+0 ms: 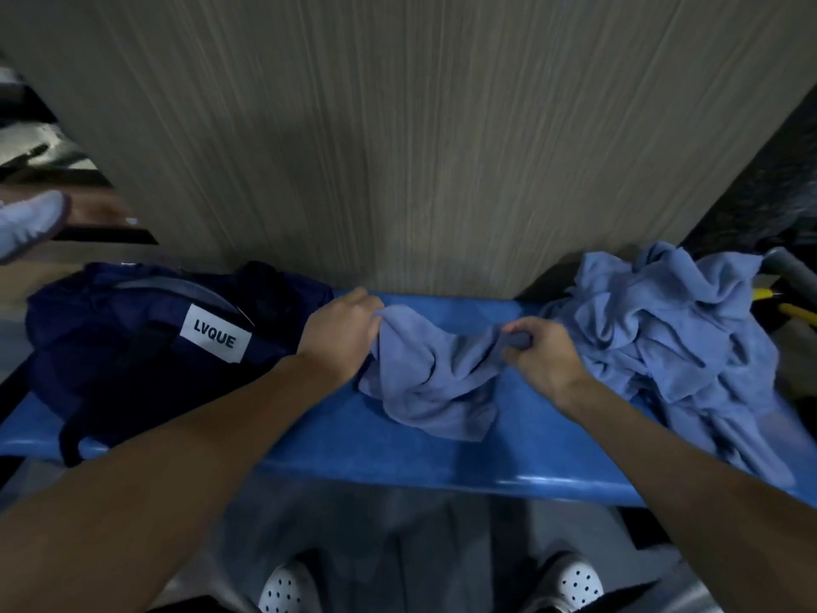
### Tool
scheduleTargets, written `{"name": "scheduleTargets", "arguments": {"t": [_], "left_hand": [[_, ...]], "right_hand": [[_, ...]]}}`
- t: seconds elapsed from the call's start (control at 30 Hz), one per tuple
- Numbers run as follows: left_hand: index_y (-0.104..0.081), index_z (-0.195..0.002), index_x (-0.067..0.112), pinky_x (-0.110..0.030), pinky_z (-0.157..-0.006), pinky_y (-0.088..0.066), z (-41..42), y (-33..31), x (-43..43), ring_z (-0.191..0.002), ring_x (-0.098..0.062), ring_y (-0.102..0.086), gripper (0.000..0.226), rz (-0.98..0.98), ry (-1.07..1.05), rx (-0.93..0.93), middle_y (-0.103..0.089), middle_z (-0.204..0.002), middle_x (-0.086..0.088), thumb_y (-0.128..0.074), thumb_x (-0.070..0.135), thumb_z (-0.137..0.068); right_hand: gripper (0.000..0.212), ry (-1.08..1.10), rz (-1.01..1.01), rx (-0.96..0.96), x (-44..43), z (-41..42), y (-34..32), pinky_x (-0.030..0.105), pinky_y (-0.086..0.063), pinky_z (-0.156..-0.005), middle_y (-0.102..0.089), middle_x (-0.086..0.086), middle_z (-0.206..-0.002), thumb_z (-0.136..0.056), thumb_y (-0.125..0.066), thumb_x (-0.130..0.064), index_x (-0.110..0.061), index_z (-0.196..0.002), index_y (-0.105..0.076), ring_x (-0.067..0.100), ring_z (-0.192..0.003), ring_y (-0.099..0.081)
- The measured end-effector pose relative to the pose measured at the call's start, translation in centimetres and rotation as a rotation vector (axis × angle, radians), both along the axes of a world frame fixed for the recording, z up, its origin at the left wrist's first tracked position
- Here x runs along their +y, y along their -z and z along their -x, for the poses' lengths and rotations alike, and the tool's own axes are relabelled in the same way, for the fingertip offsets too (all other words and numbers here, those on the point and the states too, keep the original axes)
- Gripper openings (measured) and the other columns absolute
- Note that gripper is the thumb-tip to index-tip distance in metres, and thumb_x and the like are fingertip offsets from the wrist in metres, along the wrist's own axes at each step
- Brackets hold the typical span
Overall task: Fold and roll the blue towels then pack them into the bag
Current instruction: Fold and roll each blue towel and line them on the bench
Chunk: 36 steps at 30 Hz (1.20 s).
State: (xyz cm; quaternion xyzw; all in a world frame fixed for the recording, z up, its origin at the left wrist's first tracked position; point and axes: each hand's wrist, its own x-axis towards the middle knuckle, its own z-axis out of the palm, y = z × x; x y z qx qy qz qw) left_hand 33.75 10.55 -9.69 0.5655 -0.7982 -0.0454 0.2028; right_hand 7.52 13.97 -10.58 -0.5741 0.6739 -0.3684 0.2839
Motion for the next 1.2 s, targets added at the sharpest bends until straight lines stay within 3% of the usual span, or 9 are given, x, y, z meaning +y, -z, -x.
{"name": "scheduleTargets", "arguments": {"t": [0.07,0.13,0.2,0.37,0.53,0.77,0.9,1.07,1.2], "left_hand": [[-0.063,-0.098,0.003,-0.048,-0.071,-0.050,-0.3,-1.5,-0.3,-0.083,-0.033,-0.059,0.027,0.025,0.043,0.038,-0.054,-0.099,-0.012,-0.040,0.017,-0.101],[-0.064,-0.102,0.003,-0.051,-0.073,-0.051,-0.6,-3.3,-0.4,-0.082,-0.032,-0.059,0.028,0.057,0.094,0.062,-0.054,-0.099,-0.012,-0.039,0.015,-0.100],[-0.061,-0.112,0.002,-0.050,-0.078,-0.050,-0.6,-5.3,-0.1,-0.087,-0.031,-0.058,0.022,0.095,0.111,0.096,-0.055,-0.102,-0.014,-0.044,0.007,-0.100],[-0.057,-0.104,0.005,-0.040,-0.081,-0.048,-1.0,-8.9,0.8,-0.090,-0.025,-0.056,0.019,0.138,0.129,0.190,-0.057,-0.099,-0.013,-0.039,-0.001,-0.099],[-0.064,-0.108,-0.003,-0.016,-0.085,-0.035,-0.7,-9.5,1.4,-0.099,-0.019,-0.054,0.028,0.152,0.129,0.258,-0.059,-0.108,-0.014,-0.039,-0.007,-0.097],[-0.068,-0.107,-0.005,-0.032,-0.093,-0.043,-0.1,-4.3,3.0,-0.101,-0.028,-0.058,0.029,0.037,0.187,0.275,-0.062,-0.107,-0.018,-0.048,-0.013,-0.088],[-0.068,-0.105,-0.003,-0.021,-0.091,-0.038,0.1,0.5,3.8,-0.103,-0.029,-0.059,0.028,-0.080,0.127,0.276,-0.061,-0.108,-0.017,-0.057,-0.013,-0.081],[-0.063,-0.108,-0.001,-0.032,-0.087,-0.046,0.4,5.2,4.9,-0.096,-0.026,-0.057,0.022,-0.228,-0.020,0.312,-0.055,-0.105,-0.013,-0.066,0.001,-0.086],[-0.058,-0.075,0.008,-0.025,-0.066,-0.040,1.3,6.4,5.3,-0.077,-0.023,-0.060,0.018,-0.290,-0.171,0.331,-0.056,-0.073,-0.005,-0.068,0.015,-0.089]], "right_hand": [[0.024,-0.044,0.039,0.106,0.1,0.3,-1.5,0.018,-0.042,-0.049,-0.055,0.011,-0.087,-0.085,-0.051,0.007,-0.003,-0.105,-0.061,0.030,-0.064,-0.057],[0.031,-0.046,0.104,0.194,0.3,0.5,-2.9,0.009,-0.039,-0.051,-0.055,0.011,-0.096,-0.084,-0.051,0.006,-0.008,-0.110,-0.060,0.016,-0.065,-0.052],[0.026,-0.028,0.176,0.189,0.5,0.9,-4.3,0.009,-0.038,-0.054,-0.062,0.011,-0.095,-0.084,-0.050,0.006,-0.012,-0.098,-0.063,0.016,-0.073,-0.055],[0.018,-0.010,0.216,0.014,2.0,1.6,-8.1,0.017,-0.048,-0.063,-0.068,0.006,-0.085,-0.084,-0.059,0.004,-0.008,-0.095,-0.066,0.016,-0.077,-0.062],[0.009,0.079,0.239,-0.090,3.2,2.2,-9.3,0.007,-0.043,-0.060,-0.064,-0.002,-0.084,-0.091,-0.062,-0.009,-0.014,-0.098,-0.065,0.006,-0.077,-0.059],[0.015,0.117,0.199,-0.047,5.0,2.8,-5.4,0.005,-0.046,-0.060,-0.067,0.004,-0.087,-0.089,-0.060,-0.001,-0.009,-0.097,-0.070,0.011,-0.075,-0.059],[0.019,0.147,0.098,-0.041,5.8,3.3,-2.1,0.007,-0.042,-0.052,-0.064,0.006,-0.081,-0.088,-0.056,0.006,-0.008,-0.091,-0.070,0.009,-0.066,-0.054],[0.022,0.183,0.047,-0.065,5.6,4.0,0.7,0.005,-0.042,-0.064,-0.064,0.008,-0.090,-0.087,-0.053,0.012,0.000,-0.094,-0.069,0.018,-0.085,-0.057],[0.014,0.170,0.037,-0.069,5.3,4.1,1.4,0.010,-0.043,-0.062,-0.063,0.005,-0.081,-0.087,-0.059,0.008,0.001,-0.092,-0.069,0.011,-0.072,-0.055]]}}
